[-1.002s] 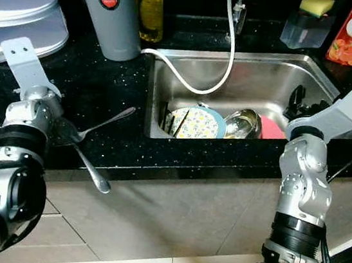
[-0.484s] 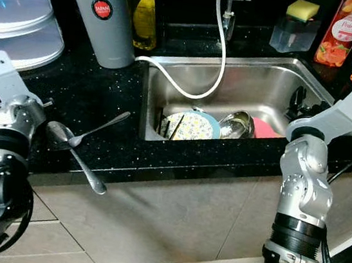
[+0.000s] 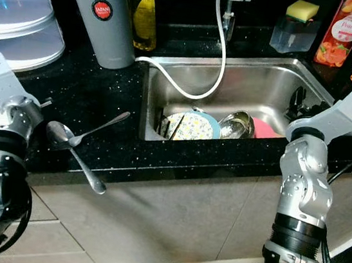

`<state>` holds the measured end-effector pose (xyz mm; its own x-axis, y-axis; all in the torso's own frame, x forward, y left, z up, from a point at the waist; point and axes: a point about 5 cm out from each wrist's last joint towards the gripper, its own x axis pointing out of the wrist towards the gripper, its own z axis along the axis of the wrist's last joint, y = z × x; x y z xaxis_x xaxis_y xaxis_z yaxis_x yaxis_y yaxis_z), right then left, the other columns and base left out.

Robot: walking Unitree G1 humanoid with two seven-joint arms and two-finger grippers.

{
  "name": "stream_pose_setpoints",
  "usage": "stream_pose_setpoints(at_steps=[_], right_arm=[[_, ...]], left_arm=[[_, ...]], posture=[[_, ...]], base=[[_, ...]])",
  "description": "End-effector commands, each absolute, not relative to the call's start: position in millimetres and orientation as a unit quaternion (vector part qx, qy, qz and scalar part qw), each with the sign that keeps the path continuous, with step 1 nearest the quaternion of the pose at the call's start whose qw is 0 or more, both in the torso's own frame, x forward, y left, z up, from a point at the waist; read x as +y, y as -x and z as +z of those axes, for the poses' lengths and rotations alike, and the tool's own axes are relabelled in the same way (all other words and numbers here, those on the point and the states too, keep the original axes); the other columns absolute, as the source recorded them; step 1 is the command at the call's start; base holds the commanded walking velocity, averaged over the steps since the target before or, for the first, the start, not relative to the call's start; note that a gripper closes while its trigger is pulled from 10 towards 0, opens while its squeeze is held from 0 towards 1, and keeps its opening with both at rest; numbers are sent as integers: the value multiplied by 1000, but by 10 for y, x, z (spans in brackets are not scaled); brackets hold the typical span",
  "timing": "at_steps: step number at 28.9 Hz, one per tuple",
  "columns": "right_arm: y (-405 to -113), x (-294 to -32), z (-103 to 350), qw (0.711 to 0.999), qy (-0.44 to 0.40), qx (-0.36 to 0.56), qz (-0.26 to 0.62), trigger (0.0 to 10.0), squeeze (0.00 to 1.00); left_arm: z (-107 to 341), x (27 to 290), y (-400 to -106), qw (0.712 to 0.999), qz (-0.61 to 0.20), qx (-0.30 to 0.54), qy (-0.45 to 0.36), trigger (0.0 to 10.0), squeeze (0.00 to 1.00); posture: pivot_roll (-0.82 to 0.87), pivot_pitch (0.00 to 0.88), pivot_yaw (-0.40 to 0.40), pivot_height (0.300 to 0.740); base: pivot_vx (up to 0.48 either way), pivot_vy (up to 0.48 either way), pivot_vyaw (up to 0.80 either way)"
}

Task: Kitchen organization

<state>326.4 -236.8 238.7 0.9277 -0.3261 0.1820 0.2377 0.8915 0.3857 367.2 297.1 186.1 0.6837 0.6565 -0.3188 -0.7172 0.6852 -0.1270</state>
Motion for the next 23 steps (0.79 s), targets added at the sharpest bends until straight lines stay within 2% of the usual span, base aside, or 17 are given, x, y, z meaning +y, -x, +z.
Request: stream_pose_setpoints(at_steps=[1, 2, 4, 5, 7, 8, 9, 10, 12, 13, 14, 16, 18, 20, 21, 23], right_arm=[[-3271, -2357, 2386, 966, -183, -116, -144, 10000, 0], [-3276, -2353, 2390, 966, -183, -115, -142, 10000, 0], [-3276, -2353, 2390, 966, -183, -115, -142, 10000, 0], [-3283, -2347, 2394, 966, -184, -116, -141, 10000, 0], [-3299, -2333, 2412, 966, -185, -119, -135, 10000, 0], [-3299, -2333, 2412, 966, -185, -119, -135, 10000, 0], [-3305, -2324, 2429, 966, -186, -123, -131, 10000, 0], [-3305, -2324, 2429, 966, -186, -123, -131, 10000, 0], [-3318, -2268, 2474, 968, -185, -131, -107, 10000, 0], [-3322, -2218, 2501, 970, -184, -135, -88, 10000, 0], [-3322, -2218, 2501, 970, -184, -135, -88, 10000, 0], [-3320, -2033, 2571, 974, -175, -142, -21, 10000, 0], [-3320, -2033, 2571, 974, -175, -142, -21, 10000, 0], [-3242, -1721, 2697, 963, -192, -162, 96, 10000, 0], [-3242, -1721, 2697, 963, -192, -162, 96, 10000, 0], [-3120, -1468, 2814, 936, -230, -179, 198, 10000, 0]], left_arm=[[1933, 2948, -3671, 920, 370, 85, 94, 10000, 0], [2187, 2896, -3695, 935, 347, 12, 70, 10000, 0], [2187, 2896, -3695, 935, 347, 12, 70, 10000, 0], [2432, 2806, -3697, 947, 312, -58, 50, 10000, 0], [2749, 2594, -3670, 964, 221, -146, 17, 10000, 0], [2749, 2594, -3670, 964, 221, -146, 17, 10000, 0], [2858, 2486, -3646, 970, 171, -175, 0, 10000, 0], [2858, 2486, -3646, 970, 171, -175, 0, 10000, 0], [3029, 2272, -3598, 974, 63, -212, -43, 10000, 0], [3082, 2183, -3574, 972, 21, -222, -77, 10000, 0], [3082, 2183, -3574, 972, 21, -222, -77, 10000, 0], [3137, 2024, -3545, 956, -44, -228, -177, 10000, 0], [3137, 2024, -3545, 956, -44, -228, -177, 10000, 0], [3123, 1840, -3528, 930, -103, -229, -269, 10000, 0], [3123, 1840, -3528, 930, -103, -229, -269, 10000, 0], [3087, 1620, -3507, 908, -152, -235, -313, 10000, 0]], posture=[[39, 46, 8, 740], [48, 47, -1, 740], [48, 47, -1, 740], [50, 44, -3, 740], [54, 34, -3, 740], [54, 34, -3, 740], [56, 28, -3, 740], [56, 28, -3, 740], [59, 17, -3, 740], [59, 17, -3, 740], [59, 17, -3, 740], [60, 12, -4, 740], [60, 12, -4, 740], [59, 0, 3, 740], [59, 0, 3, 740], [57, 0, 8, 740]], base=[[0, 0, 0], [0, 0, 0], [0, 0, 0], [0, 0, 0], [0, 0, 0], [0, 0, 0], [0, 0, 0], [0, 0, 0], [0, 0, 0], [0, 0, 0], [0, 0, 0], [0, 0, 0], [0, 0, 0], [0, 0, 0], [0, 0, 0], [0, 0, 0]])
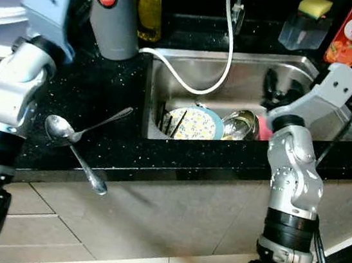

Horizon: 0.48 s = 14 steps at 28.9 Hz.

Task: Kitchen organization

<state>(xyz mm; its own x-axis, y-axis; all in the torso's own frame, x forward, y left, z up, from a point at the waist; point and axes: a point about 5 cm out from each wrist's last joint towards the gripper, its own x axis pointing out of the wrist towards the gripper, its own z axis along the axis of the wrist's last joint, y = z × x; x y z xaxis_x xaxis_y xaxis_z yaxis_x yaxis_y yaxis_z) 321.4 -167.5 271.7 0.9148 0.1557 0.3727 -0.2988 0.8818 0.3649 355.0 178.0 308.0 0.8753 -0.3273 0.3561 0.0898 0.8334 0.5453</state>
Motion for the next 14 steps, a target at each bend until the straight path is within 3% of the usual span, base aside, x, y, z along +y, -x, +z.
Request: stream_pose_setpoints(at_steps=[1, 7, 14], right_arm=[[-3120, -1468, 2814, 936, -230, -179, 198, 10000, 0], [-2994, -1213, 2956, 881, -320, -204, 282, 10000, 0], [-3003, -1106, 2923, 876, -330, -191, 295, 10000, 0]], left_arm=[[3087, 1620, -3507, 908, -152, -235, -313, 10000, 0], [2894, 1062, -3370, 881, -274, -240, -301, 10000, 0], [2816, 766, -3205, 860, -348, -250, -278, 10000, 0]], posture=[[57, 0, 8, 740], [49, 0, 17, 740], [50, 0, 21, 740]], base=[[0, 0, 0], [0, 0, 0], [0, 0, 0]])
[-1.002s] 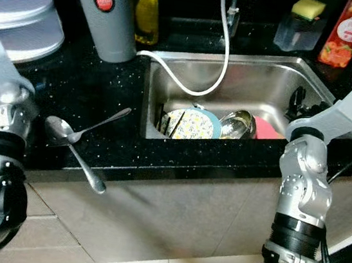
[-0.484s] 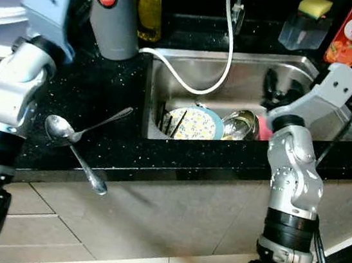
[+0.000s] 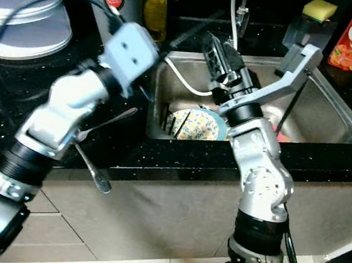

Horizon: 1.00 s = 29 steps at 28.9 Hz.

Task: Kitchen organization

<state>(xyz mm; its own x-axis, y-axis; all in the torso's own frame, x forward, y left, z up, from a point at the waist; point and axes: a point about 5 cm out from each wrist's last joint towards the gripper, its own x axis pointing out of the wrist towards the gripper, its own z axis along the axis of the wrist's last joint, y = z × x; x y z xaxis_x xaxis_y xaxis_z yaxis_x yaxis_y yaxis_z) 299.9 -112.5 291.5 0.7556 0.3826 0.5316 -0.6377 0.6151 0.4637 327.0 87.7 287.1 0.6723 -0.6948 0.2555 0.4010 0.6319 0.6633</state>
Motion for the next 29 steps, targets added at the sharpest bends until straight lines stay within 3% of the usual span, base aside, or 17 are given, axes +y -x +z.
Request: stream_pose_setpoints(at_steps=[1, 14, 22, 29], right_arm=[[-3003, -1106, 2923, 876, -330, -191, 295, 10000, 0], [-3055, -1131, 2850, 886, -328, -173, 278, 10000, 0], [-3038, -1186, 2825, 890, -324, -173, 271, 10000, 0], [-3016, -1177, 2815, 888, -323, -171, 280, 10000, 0]], left_arm=[[2816, 766, -3205, 860, -348, -250, -278, 10000, 0], [2766, 615, -3059, 846, -391, -255, -259, 10000, 0], [2856, 822, -3295, 882, -280, -251, -283, 10000, 0], [2876, 791, -3274, 881, -284, -262, -274, 10000, 0]], posture=[[50, 0, 21, 740], [46, 0, 27, 740], [42, 0, 31, 740], [40, 0, 32, 740]], base=[[0, 0, 0], [0, 0, 0], [0, 0, 0], [0, 0, 0]])
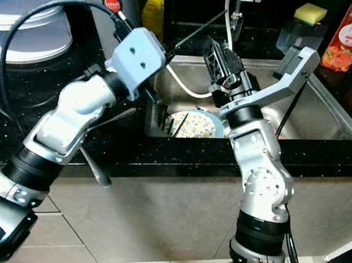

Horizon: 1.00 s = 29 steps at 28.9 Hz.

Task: Kitchen organization

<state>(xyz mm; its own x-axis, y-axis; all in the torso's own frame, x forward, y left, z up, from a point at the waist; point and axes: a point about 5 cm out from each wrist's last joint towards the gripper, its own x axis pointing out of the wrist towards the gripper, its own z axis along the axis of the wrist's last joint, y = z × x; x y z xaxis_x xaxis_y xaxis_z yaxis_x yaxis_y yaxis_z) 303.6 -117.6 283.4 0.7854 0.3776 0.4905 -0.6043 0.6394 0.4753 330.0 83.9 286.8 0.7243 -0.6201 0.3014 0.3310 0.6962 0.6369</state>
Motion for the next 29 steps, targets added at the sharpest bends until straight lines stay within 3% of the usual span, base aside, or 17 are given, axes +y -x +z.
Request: stream_pose_setpoints(at_steps=[1, 17, 29], right_arm=[[-3016, -1173, 2810, 888, -322, -170, 281, 10000, 0], [-3028, -1145, 2801, 888, -318, -163, 289, 10000, 0], [-3033, -1148, 2790, 890, -316, -158, 289, 10000, 0]], left_arm=[[2871, 762, -3249, 878, -295, -264, -270, 10000, 0], [2685, 598, -3111, 856, -377, -248, -254, 10000, 0], [2692, 575, -3081, 855, -382, -253, -242, 10000, 0]], posture=[[40, 0, 32, 740], [31, 0, 22, 740], [30, 0, 16, 740]], base=[[0, 0, 0], [0, 0, 0], [0, 0, 0]])
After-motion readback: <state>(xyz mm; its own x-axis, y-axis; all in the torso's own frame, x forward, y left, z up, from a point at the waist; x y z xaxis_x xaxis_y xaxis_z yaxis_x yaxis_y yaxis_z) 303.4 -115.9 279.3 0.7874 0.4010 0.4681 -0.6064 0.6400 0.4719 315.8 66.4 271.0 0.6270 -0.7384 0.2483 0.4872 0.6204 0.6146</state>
